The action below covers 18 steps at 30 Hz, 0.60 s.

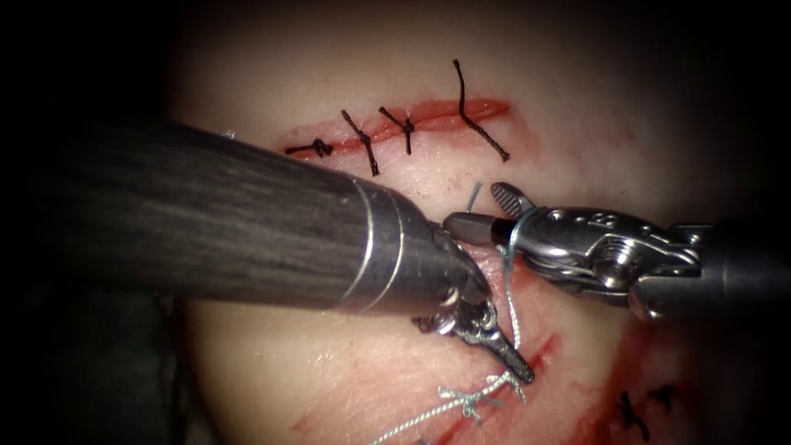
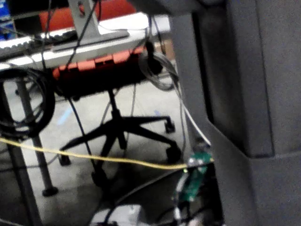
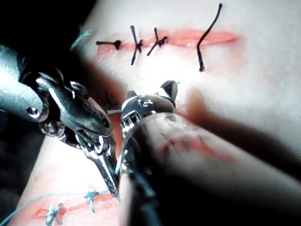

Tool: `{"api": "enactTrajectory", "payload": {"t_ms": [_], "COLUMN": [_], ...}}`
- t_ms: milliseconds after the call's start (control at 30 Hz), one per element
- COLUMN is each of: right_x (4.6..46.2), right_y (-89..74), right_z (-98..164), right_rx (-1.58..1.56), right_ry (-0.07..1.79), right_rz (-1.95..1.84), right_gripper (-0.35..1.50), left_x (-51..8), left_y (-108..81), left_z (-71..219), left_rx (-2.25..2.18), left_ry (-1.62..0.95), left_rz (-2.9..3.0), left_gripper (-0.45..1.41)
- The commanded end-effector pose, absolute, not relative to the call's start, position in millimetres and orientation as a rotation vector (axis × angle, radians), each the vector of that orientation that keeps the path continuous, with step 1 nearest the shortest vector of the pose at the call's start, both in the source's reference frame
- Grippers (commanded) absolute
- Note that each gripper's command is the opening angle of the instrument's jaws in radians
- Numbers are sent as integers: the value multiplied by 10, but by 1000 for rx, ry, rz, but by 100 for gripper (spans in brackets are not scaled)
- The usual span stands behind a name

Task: Wound Closure

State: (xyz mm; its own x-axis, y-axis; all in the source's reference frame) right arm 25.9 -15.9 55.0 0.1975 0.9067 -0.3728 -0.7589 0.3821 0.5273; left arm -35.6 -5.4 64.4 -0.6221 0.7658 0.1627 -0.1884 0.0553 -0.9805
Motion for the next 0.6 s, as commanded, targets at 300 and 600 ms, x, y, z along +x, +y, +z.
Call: {"api": "enactTrajectory", "payload": {"t_ms": [300, 600], "right_x": [271, 273], "right_y": [-179, -162], "right_z": [580, 569], "right_rx": [249, 274], "right_ry": [665, 742], "right_rz": [1184, 1239], "right_gripper": [51, -35], "left_x": [-360, -362], "left_y": [-55, -58], "left_z": [648, 645], "left_rx": [-584, -572], "left_ry": [-1619, -1632], "left_rz": [1637, 1628], "left_gripper": [-45, -45]}}
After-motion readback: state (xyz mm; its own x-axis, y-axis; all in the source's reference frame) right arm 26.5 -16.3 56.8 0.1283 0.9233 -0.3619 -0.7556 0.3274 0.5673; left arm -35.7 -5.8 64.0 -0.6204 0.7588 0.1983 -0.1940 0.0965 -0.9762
